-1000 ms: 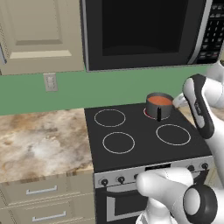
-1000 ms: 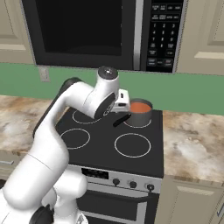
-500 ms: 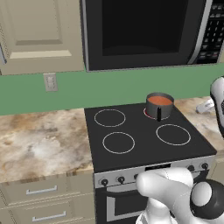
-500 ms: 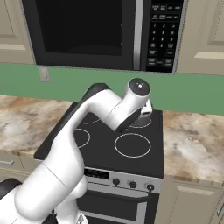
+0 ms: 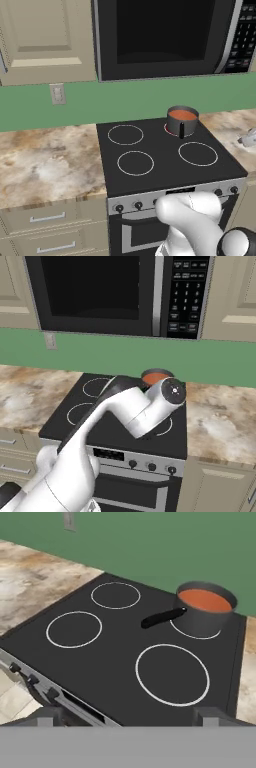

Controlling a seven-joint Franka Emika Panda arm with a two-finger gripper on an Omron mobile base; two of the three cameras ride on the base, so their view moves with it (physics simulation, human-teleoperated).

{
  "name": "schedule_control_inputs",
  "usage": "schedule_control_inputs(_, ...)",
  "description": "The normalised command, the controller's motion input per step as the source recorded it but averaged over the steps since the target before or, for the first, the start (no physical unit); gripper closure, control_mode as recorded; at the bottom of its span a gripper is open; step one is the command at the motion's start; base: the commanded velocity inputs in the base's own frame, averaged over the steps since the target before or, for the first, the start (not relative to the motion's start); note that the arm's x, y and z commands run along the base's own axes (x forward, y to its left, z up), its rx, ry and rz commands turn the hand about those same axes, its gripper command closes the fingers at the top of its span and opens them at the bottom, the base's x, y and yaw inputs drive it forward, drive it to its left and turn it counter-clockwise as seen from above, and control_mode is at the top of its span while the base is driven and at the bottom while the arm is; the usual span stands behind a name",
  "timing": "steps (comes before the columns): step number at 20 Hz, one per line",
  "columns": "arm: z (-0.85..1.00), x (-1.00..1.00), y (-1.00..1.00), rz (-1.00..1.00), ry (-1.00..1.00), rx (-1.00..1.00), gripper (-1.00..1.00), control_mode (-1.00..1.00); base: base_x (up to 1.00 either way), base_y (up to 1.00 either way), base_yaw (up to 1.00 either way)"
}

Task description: Wait until the marinara sauce is simmered to a deep red color and then turn off the stove.

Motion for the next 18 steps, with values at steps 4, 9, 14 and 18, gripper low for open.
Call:
schedule_control_inputs(4,-0.29,-0.32,0.00,0.00,-0.15,0.00,-1.00,-1.00,0.00,0.00,0.00)
schedule_control_inputs(9,-0.23,-0.45,-0.06,0.00,-0.23,0.00,-1.00,-1.00,0.00,0.00,0.00)
schedule_control_inputs(14,-0.09,-0.59,-0.12,0.01,-0.28,0.00,-1.00,-1.00,0.00,0.00,0.00)
schedule_control_inputs(18,-0.15,-0.47,-0.08,0.01,-0.22,0.00,-1.00,-1.00,0.00,0.00,0.00)
